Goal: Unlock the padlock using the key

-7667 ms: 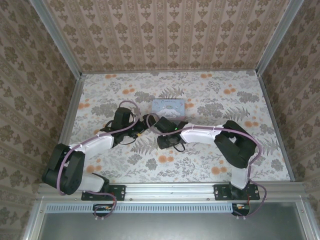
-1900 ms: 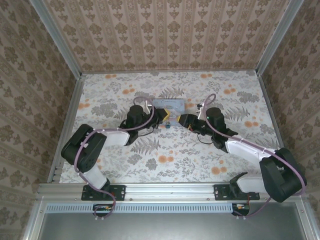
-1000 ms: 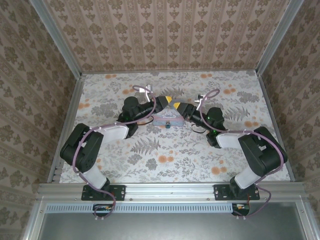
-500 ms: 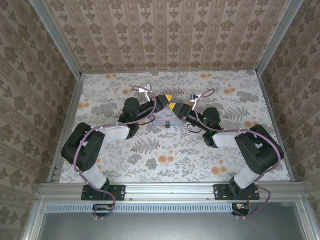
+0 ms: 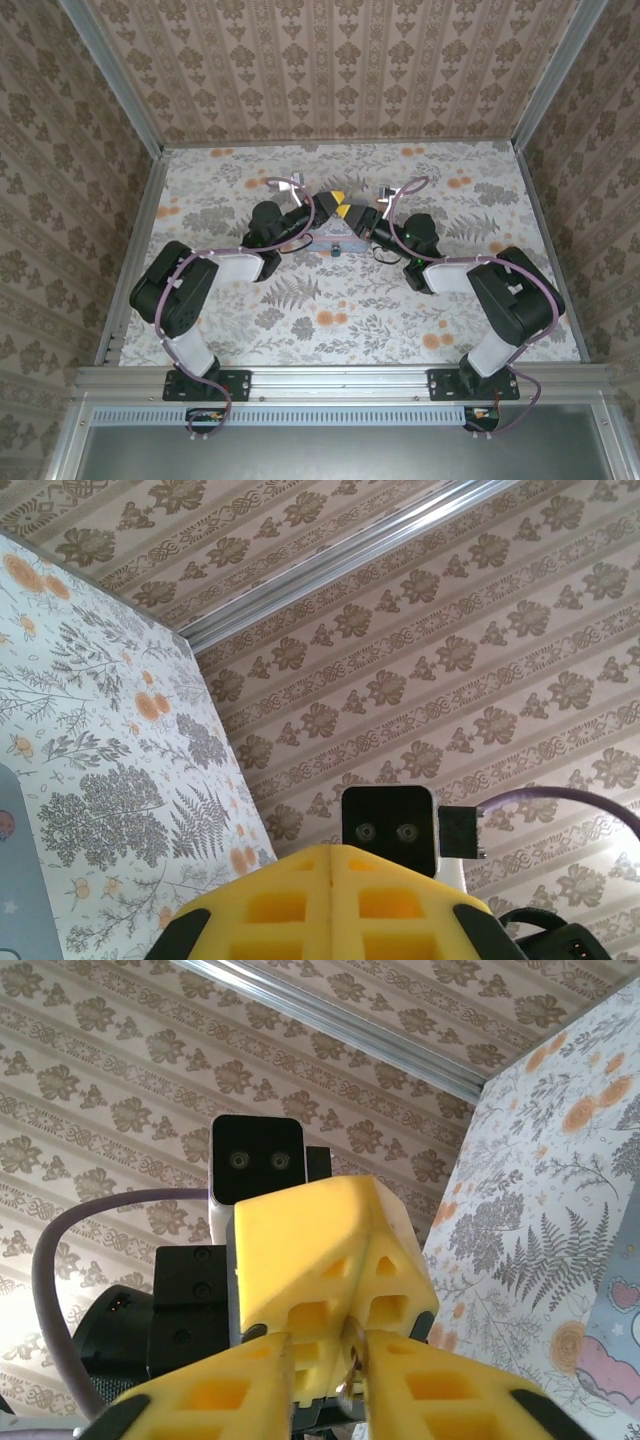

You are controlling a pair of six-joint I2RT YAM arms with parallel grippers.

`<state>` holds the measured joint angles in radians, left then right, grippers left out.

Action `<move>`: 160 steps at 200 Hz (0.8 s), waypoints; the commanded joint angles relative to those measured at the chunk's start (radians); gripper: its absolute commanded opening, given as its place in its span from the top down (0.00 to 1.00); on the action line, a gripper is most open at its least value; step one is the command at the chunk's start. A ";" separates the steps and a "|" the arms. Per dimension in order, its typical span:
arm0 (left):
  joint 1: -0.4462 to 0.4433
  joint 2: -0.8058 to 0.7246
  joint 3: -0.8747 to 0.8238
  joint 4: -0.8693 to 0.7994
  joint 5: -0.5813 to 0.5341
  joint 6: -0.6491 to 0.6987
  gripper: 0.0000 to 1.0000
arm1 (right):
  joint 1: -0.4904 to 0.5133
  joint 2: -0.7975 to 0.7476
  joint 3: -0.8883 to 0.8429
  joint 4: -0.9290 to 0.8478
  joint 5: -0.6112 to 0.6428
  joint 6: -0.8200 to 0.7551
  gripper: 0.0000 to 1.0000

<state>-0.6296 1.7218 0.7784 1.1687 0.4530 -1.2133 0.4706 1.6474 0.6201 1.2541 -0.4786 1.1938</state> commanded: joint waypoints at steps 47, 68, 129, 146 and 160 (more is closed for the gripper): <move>-0.030 0.000 -0.025 0.066 -0.019 -0.028 1.00 | 0.007 0.028 0.045 0.051 0.048 0.018 0.90; -0.036 -0.010 -0.033 0.063 -0.023 -0.022 1.00 | 0.005 0.028 0.046 0.051 0.054 0.020 1.00; 0.020 -0.126 -0.067 -0.043 -0.037 0.030 0.47 | -0.013 -0.012 -0.001 0.038 0.046 0.014 1.00; 0.048 -0.167 -0.078 -0.087 -0.032 0.042 0.42 | -0.016 -0.028 -0.008 0.013 0.035 0.004 1.00; 0.067 -0.202 -0.084 -0.136 -0.025 0.056 0.39 | -0.019 -0.040 -0.015 -0.001 0.029 -0.007 1.00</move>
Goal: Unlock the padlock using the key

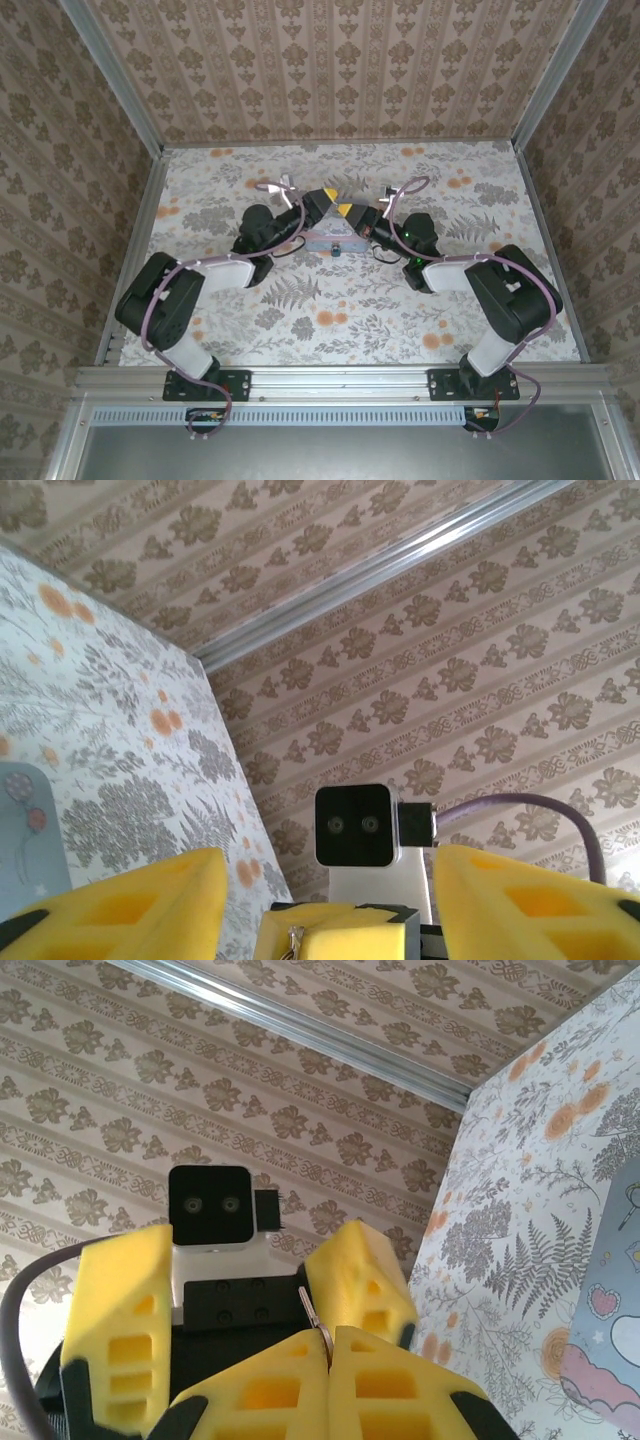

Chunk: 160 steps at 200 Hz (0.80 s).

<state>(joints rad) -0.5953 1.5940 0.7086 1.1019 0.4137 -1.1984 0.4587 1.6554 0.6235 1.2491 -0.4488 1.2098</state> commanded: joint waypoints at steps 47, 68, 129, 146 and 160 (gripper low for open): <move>0.057 -0.222 -0.039 -0.393 0.055 0.199 0.32 | -0.042 -0.089 -0.041 -0.110 -0.026 -0.066 1.00; 0.038 -0.286 -0.047 -0.623 0.042 0.345 0.29 | -0.066 -0.098 -0.031 -0.198 -0.044 -0.092 1.00; -0.102 -0.283 -0.073 -0.929 -0.093 0.627 0.23 | -0.120 -0.039 0.025 -0.326 -0.039 -0.124 1.00; -0.115 -0.227 -0.081 -0.901 -0.095 0.644 0.22 | -0.121 0.007 0.047 -0.314 -0.044 -0.108 1.00; -0.122 -0.174 -0.080 -0.879 -0.107 0.662 0.22 | -0.121 0.046 0.063 -0.293 -0.049 -0.090 1.00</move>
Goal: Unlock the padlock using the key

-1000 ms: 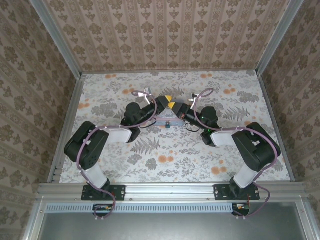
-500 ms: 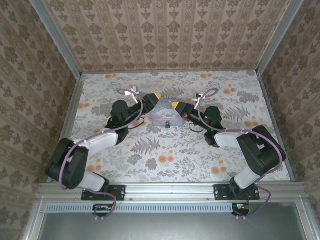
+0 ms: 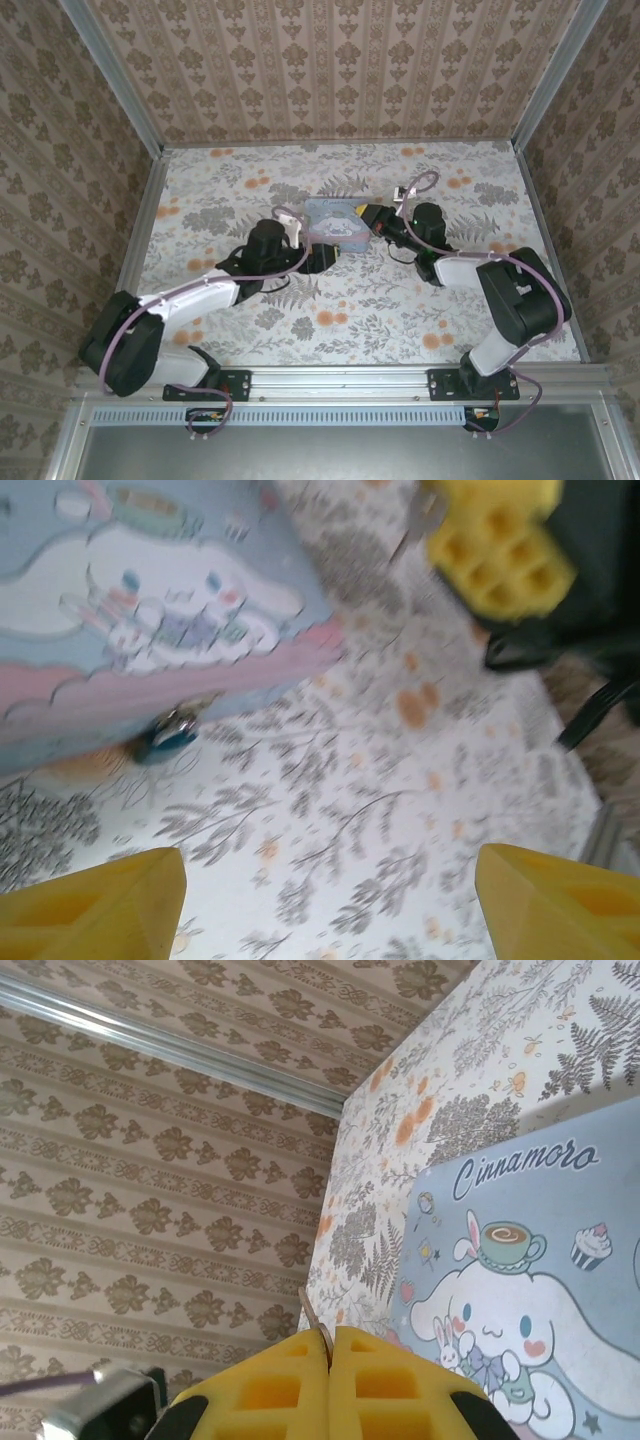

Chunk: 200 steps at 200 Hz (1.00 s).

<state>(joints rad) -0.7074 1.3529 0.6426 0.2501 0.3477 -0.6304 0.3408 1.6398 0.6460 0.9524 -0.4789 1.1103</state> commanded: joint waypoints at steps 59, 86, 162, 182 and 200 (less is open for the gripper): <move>-0.008 0.224 0.017 0.094 -0.063 0.152 0.22 | -0.003 0.193 0.104 0.057 -0.033 0.045 1.00; 0.001 0.278 0.025 0.140 -0.064 0.159 0.22 | -0.002 0.222 0.113 0.051 -0.026 0.039 1.00; 0.023 0.438 0.096 0.271 -0.050 0.194 0.24 | -0.010 0.276 0.164 0.012 -0.038 0.027 1.00; 0.026 0.463 0.120 0.273 -0.050 0.208 0.24 | -0.014 0.291 0.187 0.004 -0.042 0.028 1.00; 0.031 0.484 0.140 0.282 -0.046 0.215 0.24 | -0.018 0.306 0.209 -0.008 -0.044 0.025 1.00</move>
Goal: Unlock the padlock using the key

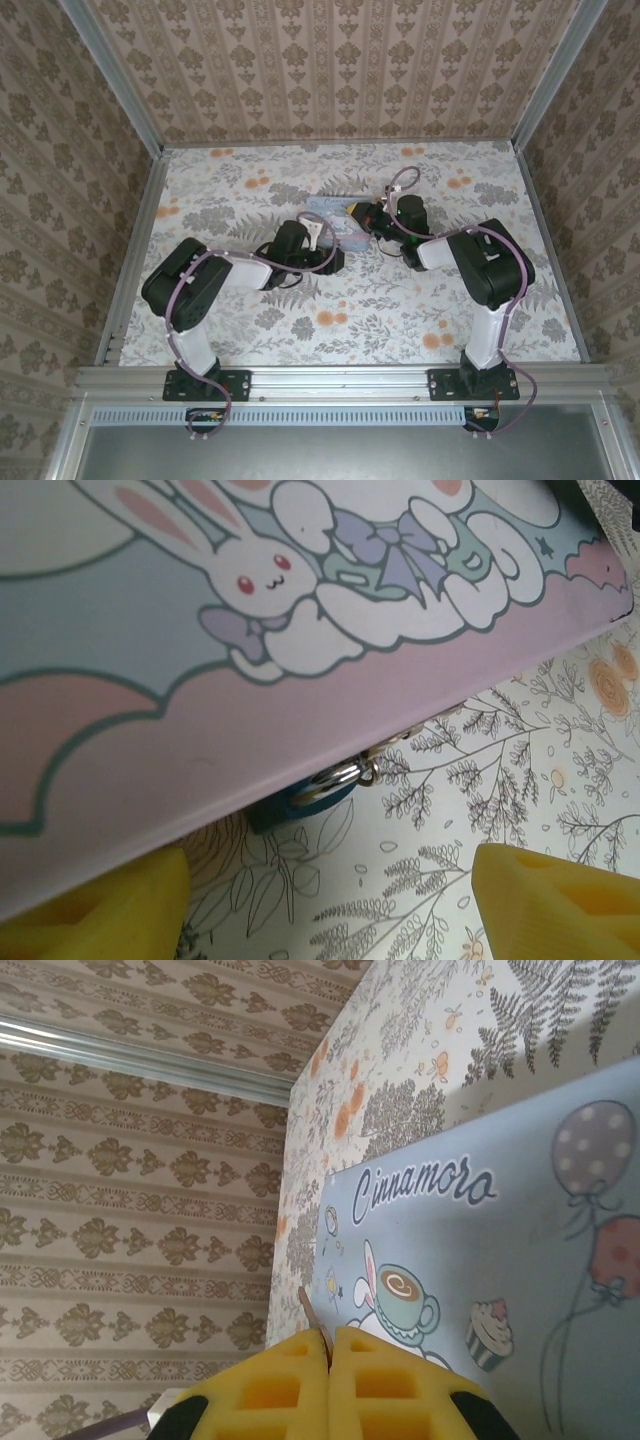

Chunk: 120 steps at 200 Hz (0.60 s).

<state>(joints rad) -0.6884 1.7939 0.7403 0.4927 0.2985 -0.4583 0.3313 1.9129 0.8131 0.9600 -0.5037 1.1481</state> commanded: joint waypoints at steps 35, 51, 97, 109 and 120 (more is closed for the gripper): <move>0.015 0.084 0.050 0.086 0.026 0.036 0.24 | -0.011 0.055 0.056 -0.018 -0.018 -0.012 1.00; 0.014 0.101 0.046 0.115 0.034 0.025 0.25 | -0.012 0.064 0.055 -0.015 -0.018 -0.009 1.00; -0.003 0.144 0.052 0.158 0.034 0.023 0.25 | -0.011 0.073 0.052 -0.014 -0.018 -0.010 1.00; -0.008 0.157 0.060 0.158 0.034 0.025 0.25 | -0.012 0.073 0.052 -0.013 -0.017 -0.008 1.00; -0.013 0.165 0.068 0.153 0.029 0.030 0.25 | -0.012 0.074 0.052 -0.012 -0.016 -0.007 1.00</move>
<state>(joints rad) -0.6834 1.8965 0.7811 0.6521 0.3164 -0.4469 0.3229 1.9594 0.8494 0.9524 -0.5056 1.1484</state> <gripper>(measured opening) 0.749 0.065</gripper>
